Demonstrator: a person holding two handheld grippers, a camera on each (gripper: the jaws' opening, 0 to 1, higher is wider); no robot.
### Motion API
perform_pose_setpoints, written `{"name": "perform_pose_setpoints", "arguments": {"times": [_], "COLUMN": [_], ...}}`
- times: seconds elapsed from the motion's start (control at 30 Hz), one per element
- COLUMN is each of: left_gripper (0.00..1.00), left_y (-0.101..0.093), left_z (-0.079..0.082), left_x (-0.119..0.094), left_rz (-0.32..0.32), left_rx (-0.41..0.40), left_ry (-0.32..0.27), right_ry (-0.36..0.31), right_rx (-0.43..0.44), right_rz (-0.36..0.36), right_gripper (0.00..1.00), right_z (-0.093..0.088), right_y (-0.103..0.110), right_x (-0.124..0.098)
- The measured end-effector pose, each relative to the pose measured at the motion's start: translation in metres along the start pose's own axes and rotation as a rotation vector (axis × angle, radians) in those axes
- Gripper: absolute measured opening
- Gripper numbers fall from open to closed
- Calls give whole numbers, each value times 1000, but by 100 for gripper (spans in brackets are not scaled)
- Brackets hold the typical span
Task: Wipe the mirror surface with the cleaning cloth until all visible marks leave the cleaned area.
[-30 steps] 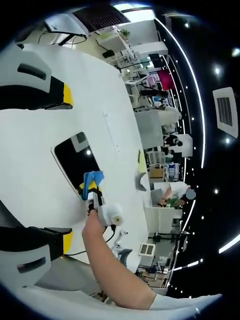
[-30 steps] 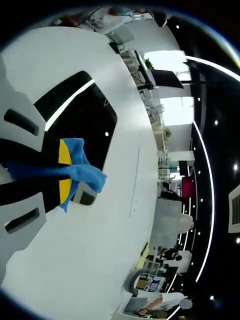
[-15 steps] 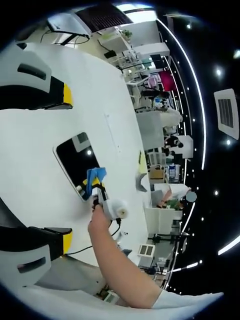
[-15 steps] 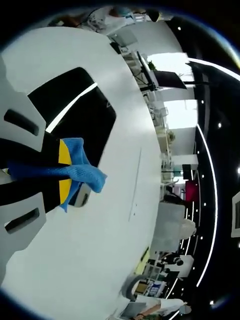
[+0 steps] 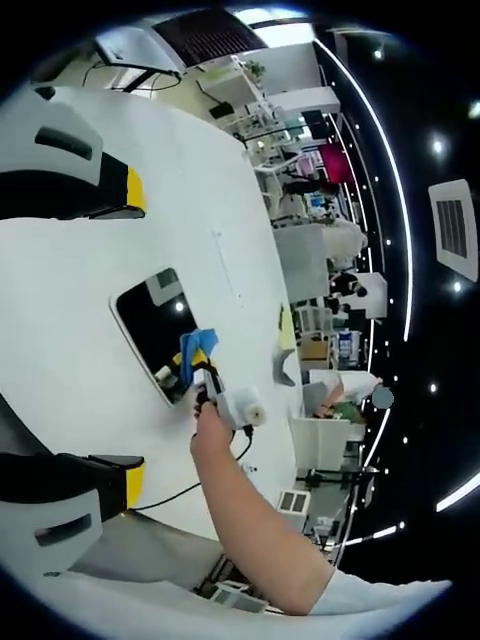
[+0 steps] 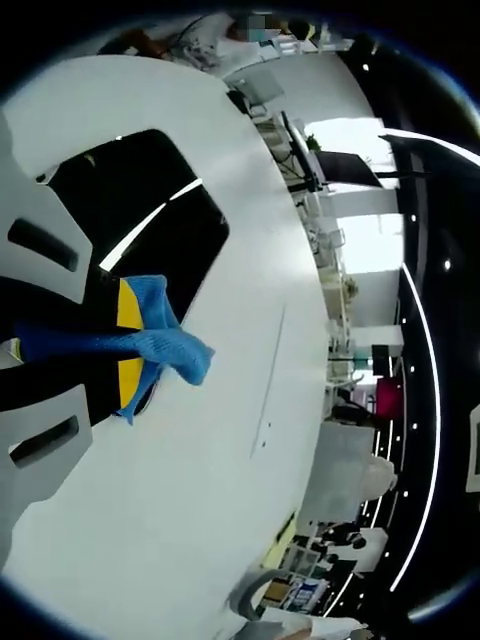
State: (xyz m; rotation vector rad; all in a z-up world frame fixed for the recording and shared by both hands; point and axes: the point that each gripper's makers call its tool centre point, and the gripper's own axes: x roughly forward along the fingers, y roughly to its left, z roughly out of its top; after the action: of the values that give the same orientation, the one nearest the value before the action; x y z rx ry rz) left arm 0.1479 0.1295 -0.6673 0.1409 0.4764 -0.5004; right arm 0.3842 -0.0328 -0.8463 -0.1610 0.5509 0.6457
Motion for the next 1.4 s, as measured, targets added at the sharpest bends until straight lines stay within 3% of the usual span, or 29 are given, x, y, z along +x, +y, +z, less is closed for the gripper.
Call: {"name": "perform_pose_setpoints", "arguments": {"times": [0.17, 0.27, 0.73, 1.4], "left_gripper": [99, 99, 98, 99], "left_y": [1, 1, -2, -2], "left_z": [-1, -3, -4, 0], "left_x": [0, 1, 6, 5], "left_rz": [5, 4, -1, 8], "left_rx": [-2, 4, -10, -9], "left_ry": [0, 5, -2, -6], "right_ry": [1, 12, 39, 61], "right_rx": [-6, -61, -66, -69], "right_rz": [23, 40, 113, 111], "right_gripper": [3, 3, 3, 3], "right_z": [2, 2, 7, 9], "right_y": [-2, 0, 3, 1], "right_x": [5, 6, 10, 17]}}
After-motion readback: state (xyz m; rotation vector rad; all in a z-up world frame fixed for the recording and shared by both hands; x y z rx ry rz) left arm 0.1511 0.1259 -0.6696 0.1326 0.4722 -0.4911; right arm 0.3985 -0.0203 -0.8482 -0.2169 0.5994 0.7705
